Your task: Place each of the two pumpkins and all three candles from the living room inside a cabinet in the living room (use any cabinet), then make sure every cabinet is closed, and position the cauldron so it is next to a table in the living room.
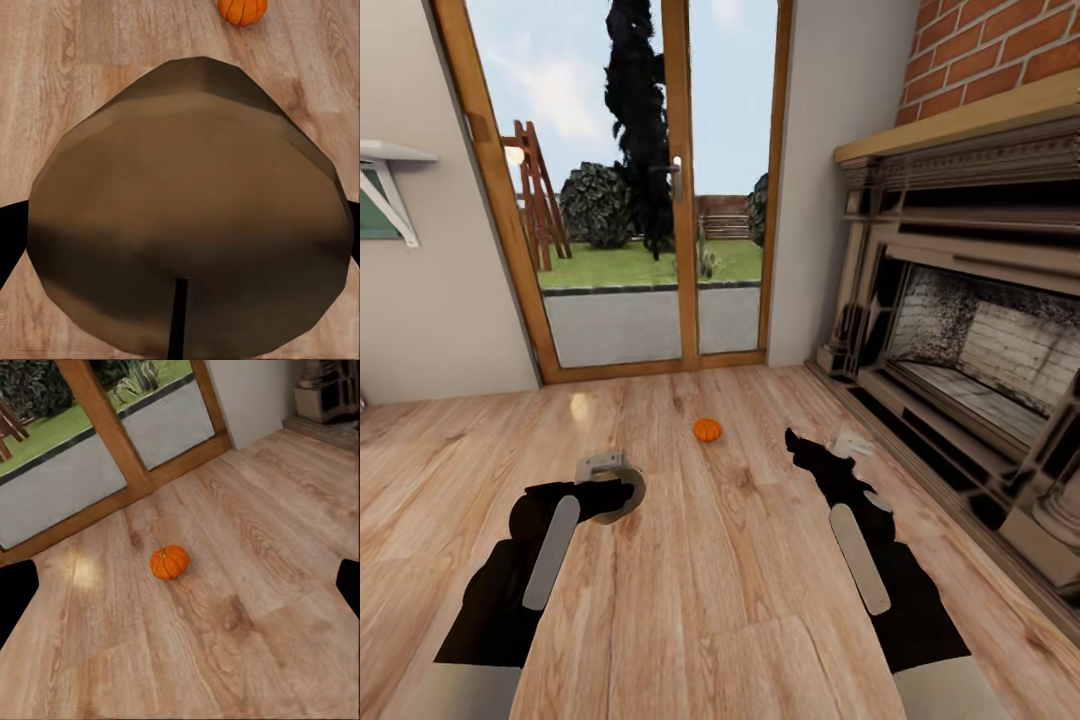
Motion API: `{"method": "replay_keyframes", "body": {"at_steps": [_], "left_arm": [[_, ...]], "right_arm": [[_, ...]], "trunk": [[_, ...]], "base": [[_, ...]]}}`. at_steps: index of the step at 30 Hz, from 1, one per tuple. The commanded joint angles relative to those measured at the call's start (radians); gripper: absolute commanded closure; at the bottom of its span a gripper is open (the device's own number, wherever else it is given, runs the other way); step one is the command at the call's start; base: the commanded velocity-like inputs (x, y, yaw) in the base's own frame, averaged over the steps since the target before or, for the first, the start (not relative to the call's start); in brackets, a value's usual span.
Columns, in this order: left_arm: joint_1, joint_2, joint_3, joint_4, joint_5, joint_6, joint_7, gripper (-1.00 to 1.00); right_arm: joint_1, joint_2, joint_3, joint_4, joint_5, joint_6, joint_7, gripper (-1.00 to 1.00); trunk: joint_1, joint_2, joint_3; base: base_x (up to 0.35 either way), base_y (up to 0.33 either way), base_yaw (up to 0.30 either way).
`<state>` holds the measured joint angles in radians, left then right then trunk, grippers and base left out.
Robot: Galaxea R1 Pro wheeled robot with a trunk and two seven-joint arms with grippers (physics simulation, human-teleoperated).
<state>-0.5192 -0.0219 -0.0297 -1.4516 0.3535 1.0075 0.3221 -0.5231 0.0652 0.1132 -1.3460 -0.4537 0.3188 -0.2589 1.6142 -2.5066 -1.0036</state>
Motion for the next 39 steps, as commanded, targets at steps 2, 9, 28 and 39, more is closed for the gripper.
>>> {"method": "replay_keyframes", "body": {"at_steps": [2,9,28,39], "left_arm": [[0.012,0.000,0.000,0.000,0.010,0.002,0.011,1.00],[0.128,0.003,0.002,0.005,0.009,-0.120,0.014,1.00],[0.215,0.007,0.179,0.154,0.009,-0.242,0.003,1.00],[0.215,0.014,0.185,0.246,0.009,-0.336,0.004,1.00]], "right_arm": [[-0.003,0.004,0.002,0.072,-0.006,-0.040,-0.013,-1.00],[-0.039,0.058,-0.002,0.428,0.247,-0.386,-0.062,-1.00],[0.042,0.051,-0.005,0.554,0.280,-0.527,-0.073,-1.00],[0.058,0.058,0.011,0.551,0.281,-0.565,-0.075,-1.00]], "trunk": [[-0.001,0.000,0.007],[-0.004,0.002,0.034],[-0.013,0.006,0.108],[-0.046,0.065,0.144]], "base": [[0.000,0.000,0.000],[0.000,0.000,0.000],[0.000,0.000,0.000],[0.000,0.000,0.000]]}}
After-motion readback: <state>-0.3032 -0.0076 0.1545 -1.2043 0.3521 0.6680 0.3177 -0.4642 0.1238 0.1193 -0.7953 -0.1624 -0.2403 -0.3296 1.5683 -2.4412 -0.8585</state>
